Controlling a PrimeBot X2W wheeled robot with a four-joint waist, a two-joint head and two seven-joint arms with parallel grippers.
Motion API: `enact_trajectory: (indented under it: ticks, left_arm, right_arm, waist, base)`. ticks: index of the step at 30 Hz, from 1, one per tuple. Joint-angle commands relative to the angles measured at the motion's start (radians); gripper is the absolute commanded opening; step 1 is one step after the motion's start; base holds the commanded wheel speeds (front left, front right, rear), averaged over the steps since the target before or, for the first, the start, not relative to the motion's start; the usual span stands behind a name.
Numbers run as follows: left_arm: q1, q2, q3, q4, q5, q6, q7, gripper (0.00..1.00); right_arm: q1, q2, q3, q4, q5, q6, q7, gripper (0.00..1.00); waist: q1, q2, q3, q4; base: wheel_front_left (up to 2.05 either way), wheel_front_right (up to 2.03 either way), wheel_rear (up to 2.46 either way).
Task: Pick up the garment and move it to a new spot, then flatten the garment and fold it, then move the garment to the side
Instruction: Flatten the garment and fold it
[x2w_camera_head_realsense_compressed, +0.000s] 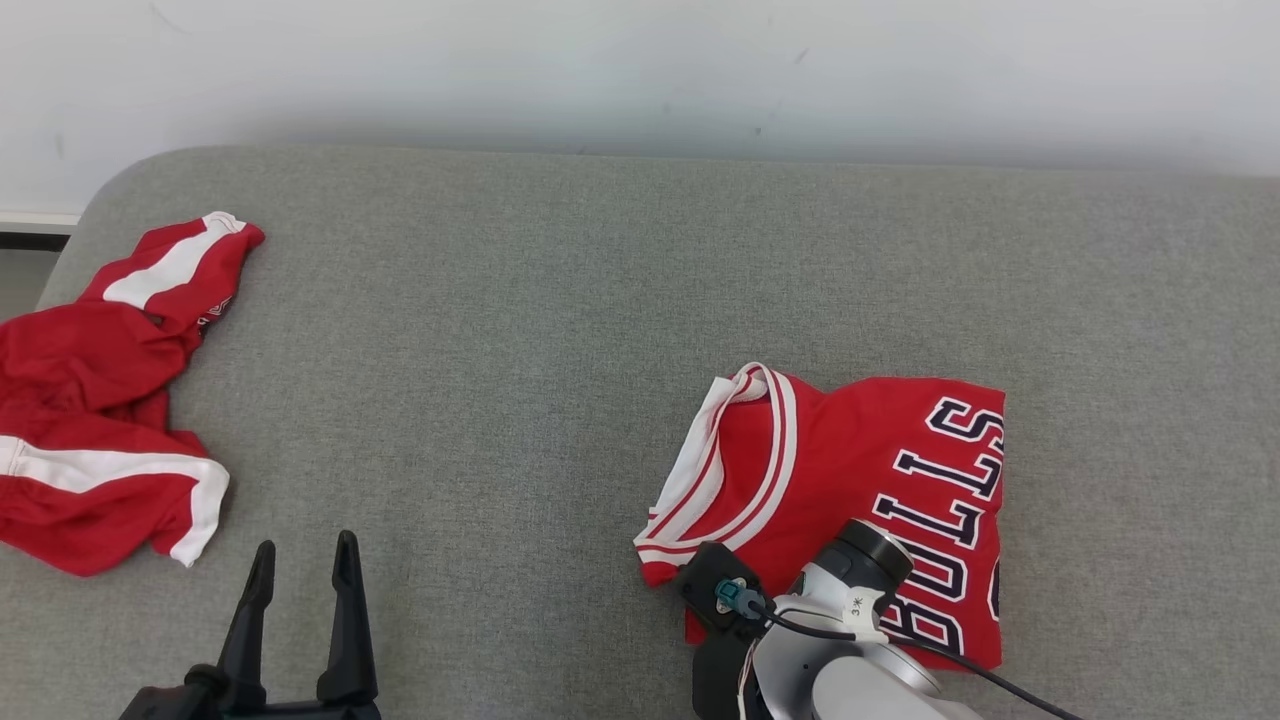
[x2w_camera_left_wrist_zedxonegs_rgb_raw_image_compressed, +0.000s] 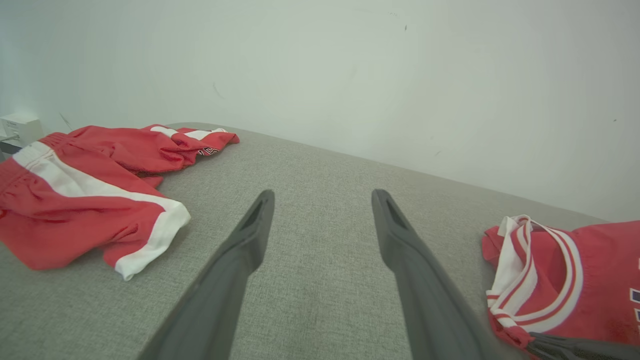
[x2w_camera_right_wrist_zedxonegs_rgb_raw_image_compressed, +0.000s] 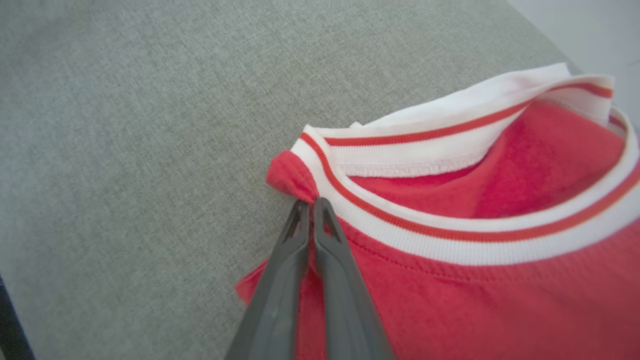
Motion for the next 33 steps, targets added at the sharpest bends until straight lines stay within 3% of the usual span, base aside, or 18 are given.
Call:
enact_trajectory:
  ticks: [1,10,18,23,26,27,33]
  left_arm:
    - [0.004,0.000,0.004,-0.002,-0.007,0.001,-0.003,1.00]
    - [0.006,0.000,0.015,-0.004,-0.008,0.001,-0.003,1.00]
    - [0.017,0.000,0.024,-0.011,-0.010,0.001,-0.003,1.00]
    - [0.011,0.000,0.029,-0.012,-0.009,0.002,-0.003,1.00]
    - [0.002,0.000,0.024,-0.012,-0.006,0.002,-0.003,1.00]
    - [-0.001,0.000,0.023,-0.011,-0.005,0.002,-0.003,1.00]
    - [-0.010,0.000,0.023,-0.002,0.001,0.002,-0.003,1.00]
  right_arm:
    - [-0.007,0.002,0.005,0.010,0.008,-0.002,-0.005,0.00]
    - [0.014,-0.023,0.049,-0.032,0.045,-0.002,0.000,0.00]
    - [0.112,-0.126,0.093,-0.246,0.102,-0.002,0.107,0.00]
    - [0.178,-0.178,0.057,-0.370,0.106,-0.002,0.176,0.00]
    - [0.196,-0.170,0.007,-0.400,0.100,-0.002,0.169,0.00]
    - [0.200,-0.160,-0.008,-0.405,0.105,-0.002,0.163,0.98]
    - [0.162,-0.123,-0.077,-0.467,0.156,-0.002,0.193,1.00]
  waist:
    - [0.0000,0.0000,0.001,0.000]
    - [0.0000,0.0000,0.000,-0.005]
    - [0.0000,0.0000,0.000,-0.022]
    - [0.0000,0.0000,0.008,-0.041]
    - [0.0000,0.0000,0.012,-0.049]
    - [0.0000,0.0000,0.013,-0.050]
    - [0.0000,0.0000,0.004,-0.051]
  base:
    - [0.00,0.00,0.00]
    - [0.00,0.00,0.00]
    - [0.00,0.00,0.00]
    - [0.00,0.00,0.00]
    - [0.00,0.00,0.00]
    - [0.00,0.00,0.00]
    - [0.00,0.00,0.00]
